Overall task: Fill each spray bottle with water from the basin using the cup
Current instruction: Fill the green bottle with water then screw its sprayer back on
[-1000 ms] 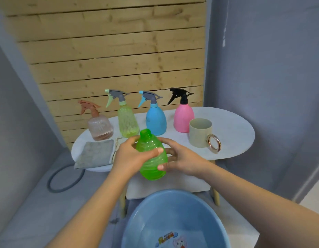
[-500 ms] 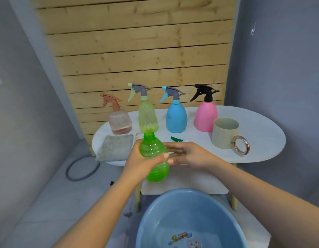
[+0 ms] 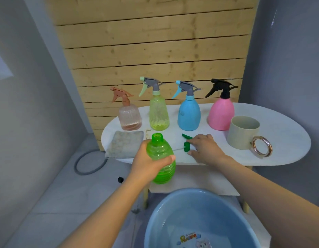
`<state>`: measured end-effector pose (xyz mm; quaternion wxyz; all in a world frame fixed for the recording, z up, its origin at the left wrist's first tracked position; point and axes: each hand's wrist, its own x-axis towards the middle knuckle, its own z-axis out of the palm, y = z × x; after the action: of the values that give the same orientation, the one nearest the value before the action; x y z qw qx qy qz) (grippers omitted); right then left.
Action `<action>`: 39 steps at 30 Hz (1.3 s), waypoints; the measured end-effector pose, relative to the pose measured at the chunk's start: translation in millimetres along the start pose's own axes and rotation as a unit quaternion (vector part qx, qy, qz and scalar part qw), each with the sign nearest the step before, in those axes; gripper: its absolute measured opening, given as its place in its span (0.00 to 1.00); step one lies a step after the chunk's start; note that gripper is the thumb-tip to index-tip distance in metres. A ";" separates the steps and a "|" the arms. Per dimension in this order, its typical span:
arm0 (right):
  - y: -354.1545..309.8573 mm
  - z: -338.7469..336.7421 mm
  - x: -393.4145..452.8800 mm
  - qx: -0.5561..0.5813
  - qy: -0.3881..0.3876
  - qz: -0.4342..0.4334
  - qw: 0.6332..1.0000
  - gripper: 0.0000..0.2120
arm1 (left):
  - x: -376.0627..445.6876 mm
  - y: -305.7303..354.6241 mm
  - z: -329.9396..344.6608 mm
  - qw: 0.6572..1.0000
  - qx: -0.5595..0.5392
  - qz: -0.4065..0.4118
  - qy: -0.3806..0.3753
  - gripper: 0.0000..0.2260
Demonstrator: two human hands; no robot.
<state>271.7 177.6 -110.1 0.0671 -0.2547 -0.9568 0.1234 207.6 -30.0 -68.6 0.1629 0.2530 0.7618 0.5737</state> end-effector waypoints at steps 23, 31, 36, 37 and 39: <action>10.3 -118.0 -68.9 -0.039 0.275 -0.105 0.955 0.14 | -4.6 -4.8 23.7 0.997 0.073 0.037 -0.008 0.28; 19.1 -145.8 -103.2 0.006 0.224 -0.110 0.968 0.15 | -8.3 -11.6 24.0 0.997 0.077 0.030 -0.013 0.29; 12.7 -148.3 -106.5 0.019 0.210 -0.131 0.969 0.14 | -8.3 -11.5 23.2 0.997 0.072 0.037 -0.012 0.29; 9.9 -148.4 -105.9 0.012 0.205 -0.135 0.969 0.14 | -7.8 -11.4 23.3 0.996 0.073 0.041 -0.014 0.28; 5.9 -149.4 -106.0 -0.003 0.194 -0.140 0.971 0.13 | -7.0 -12.3 25.2 0.995 0.079 0.051 -0.019 0.28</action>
<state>394.3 159.3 24.9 0.2673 -0.1373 -0.9520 0.0582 224.4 -16.7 -87.9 0.1271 0.3146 0.7875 0.5145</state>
